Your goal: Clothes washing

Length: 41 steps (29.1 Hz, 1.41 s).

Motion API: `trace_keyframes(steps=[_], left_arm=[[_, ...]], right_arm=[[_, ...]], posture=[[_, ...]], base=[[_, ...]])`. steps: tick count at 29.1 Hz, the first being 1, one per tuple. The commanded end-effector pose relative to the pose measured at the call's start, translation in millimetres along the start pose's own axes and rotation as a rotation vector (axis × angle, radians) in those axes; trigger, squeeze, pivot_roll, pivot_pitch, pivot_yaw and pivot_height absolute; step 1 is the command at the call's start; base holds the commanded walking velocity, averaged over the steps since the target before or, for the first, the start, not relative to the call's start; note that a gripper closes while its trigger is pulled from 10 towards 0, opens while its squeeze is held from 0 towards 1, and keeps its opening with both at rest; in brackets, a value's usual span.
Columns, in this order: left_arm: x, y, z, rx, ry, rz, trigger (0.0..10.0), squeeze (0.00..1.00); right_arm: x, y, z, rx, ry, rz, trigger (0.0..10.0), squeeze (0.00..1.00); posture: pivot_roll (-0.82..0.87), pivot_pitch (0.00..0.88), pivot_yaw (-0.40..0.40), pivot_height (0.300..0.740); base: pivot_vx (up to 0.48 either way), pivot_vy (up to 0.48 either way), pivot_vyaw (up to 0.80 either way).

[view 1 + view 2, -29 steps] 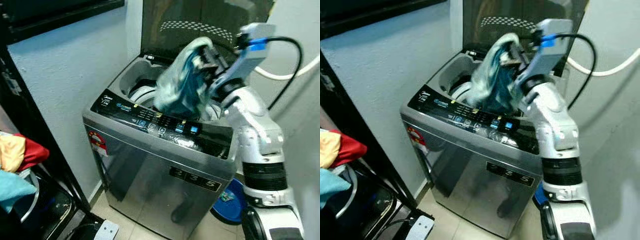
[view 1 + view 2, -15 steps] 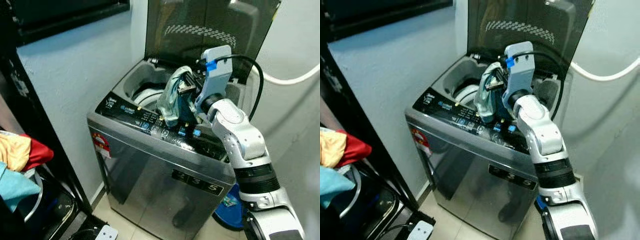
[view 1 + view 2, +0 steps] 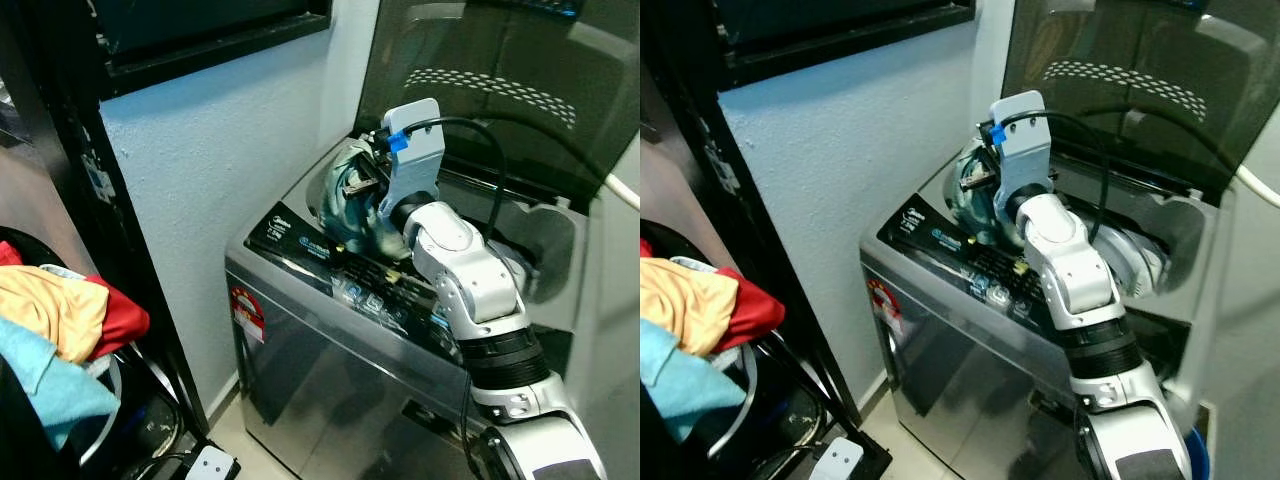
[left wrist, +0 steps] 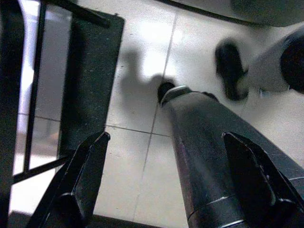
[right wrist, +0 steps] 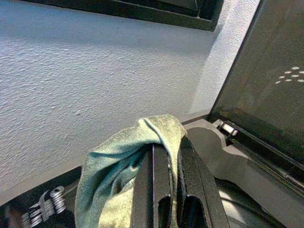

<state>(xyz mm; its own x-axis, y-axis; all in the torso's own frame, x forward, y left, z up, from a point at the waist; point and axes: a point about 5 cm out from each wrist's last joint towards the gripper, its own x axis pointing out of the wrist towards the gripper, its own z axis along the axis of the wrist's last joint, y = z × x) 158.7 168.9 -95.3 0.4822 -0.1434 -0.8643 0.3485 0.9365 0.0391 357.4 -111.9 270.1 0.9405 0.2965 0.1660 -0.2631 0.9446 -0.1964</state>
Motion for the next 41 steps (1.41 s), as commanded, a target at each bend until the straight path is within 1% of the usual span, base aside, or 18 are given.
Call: trace_keyframes(steps=[1,4,6,8,10,13,21,22,23,28,31,32,33,34,35,37,39,41], left_arm=[[-0.6,-2.3,-6.1,-0.01,0.025,-0.011,10.0,0.0],[-0.6,-2.7,-6.5,-0.013,0.027,-0.013,10.0,0.0],[-0.6,-2.7,-6.5,-0.013,0.027,-0.013,10.0,0.0],[-0.7,-2.1,-6.8,-0.011,0.029,-0.009,10.0,0.0],[-0.8,-2.0,-7.0,-0.01,0.03,-0.009,10.0,0.0],[-1.0,-1.5,-7.9,-0.008,0.032,-0.004,10.0,0.0],[-1.3,-1.2,-8.8,-0.007,0.032,-0.001,10.0,0.0],[-1.3,-1.2,-9.1,-0.007,0.033,0.0,10.0,0.0],[-1.4,-1.1,-9.2,-0.005,0.033,0.001,10.0,0.0],[-1.4,-0.6,-9.3,-0.005,0.036,0.007,10.0,0.0],[-1.4,0.7,-9.9,-0.02,0.045,0.022,10.0,0.0],[-1.4,0.7,-9.9,-0.02,0.045,0.022,10.0,0.0],[-1.4,1.2,-9.8,-0.025,0.046,0.025,10.0,0.0],[-1.4,1.2,-9.8,-0.025,0.046,0.025,10.0,0.0],[-1.5,1.8,-10.1,-0.03,0.051,0.028,10.0,0.0],[-1.7,2.8,-11.2,-0.034,0.062,0.034,10.0,0.0],[-1.9,3.1,-12.5,-0.03,0.074,0.035,10.0,0.0],[-2.0,3.2,-13.1,-0.027,0.079,0.035,10.0,0.0]], right_arm=[[-0.4,-3.9,-3.9,-0.003,0.024,-0.018,10.0,0.0],[-1.2,-16.8,-18.1,-0.068,0.131,-0.094,10.0,0.0],[-1.2,-16.8,-18.1,-0.068,0.131,-0.094,10.0,0.0],[-2.8,-28.9,-29.4,-0.128,0.216,-0.163,10.0,0.0],[-3.5,-32.0,-32.1,-0.146,0.236,-0.18,10.0,0.0],[-6.9,-40.7,-45.2,-0.283,0.327,-0.225,10.0,0.0],[-9.5,-39.2,-54.3,-0.339,0.374,-0.198,10.0,0.0],[-9.7,-36.3,-55.6,-0.331,0.377,-0.173,10.0,0.39],[-9.7,-33.4,-55.7,-0.307,0.374,-0.154,10.0,1.0],[-8.3,-28.1,-52.6,-0.243,0.353,-0.127,10.0,1.0],[-5.3,-22.1,-39.3,-0.135,0.248,-0.092,10.0,1.0],[-5.3,-22.1,-39.3,-0.135,0.248,-0.092,10.0,1.0],[-3.9,-17.5,-30.4,-0.052,0.182,-0.053,10.0,0.15],[-3.9,-17.5,-30.4,-0.052,0.182,-0.053,10.0,0.15],[-3.4,-13.4,-21.5,0.03,0.12,-0.015,10.0,0.0],[-4.6,-7.9,-7.4,0.159,0.011,0.052,10.0,0.0],[-5.9,-6.2,-1.1,0.226,-0.048,0.075,10.0,0.0],[-6.0,-6.1,-0.1,0.249,-0.06,0.077,10.0,0.0]], posture=[[0.05,0.019,-0.03,0.74],[0.06,0.02,-0.029,0.74],[0.06,0.02,-0.029,0.74],[0.06,0.018,-0.03,0.74],[0.06,0.017,-0.031,0.74],[0.06,0.014,-0.037,0.74],[0.06,0.014,-0.039,0.74],[0.06,0.014,-0.039,0.74],[0.06,0.014,-0.038,0.74],[0.06,0.014,-0.038,0.74],[0.06,0.018,-0.032,0.74],[0.06,0.018,-0.032,0.74],[0.06,0.018,-0.031,0.74],[0.06,0.018,-0.031,0.74],[0.05,0.019,-0.03,0.74],[0.05,0.02,-0.028,0.74],[0.05,0.021,-0.026,0.74],[0.05,0.021,-0.026,0.74]], base=[[0.0,0.0,0.0],[0.0,0.0,0.0],[0.0,0.0,0.0],[0.0,0.0,0.0],[0.0,0.0,0.0],[0.0,0.0,0.0],[0.0,0.0,0.0],[0.0,0.0,0.0],[0.0,0.0,0.0],[0.0,0.0,0.0],[0.0,0.0,0.0],[0.0,0.0,0.0],[0.0,0.0,0.0],[0.0,0.0,0.0],[0.0,0.0,0.0],[0.0,0.0,0.0],[-0.18,0.0,0.0],[-0.36,0.0,0.0]])
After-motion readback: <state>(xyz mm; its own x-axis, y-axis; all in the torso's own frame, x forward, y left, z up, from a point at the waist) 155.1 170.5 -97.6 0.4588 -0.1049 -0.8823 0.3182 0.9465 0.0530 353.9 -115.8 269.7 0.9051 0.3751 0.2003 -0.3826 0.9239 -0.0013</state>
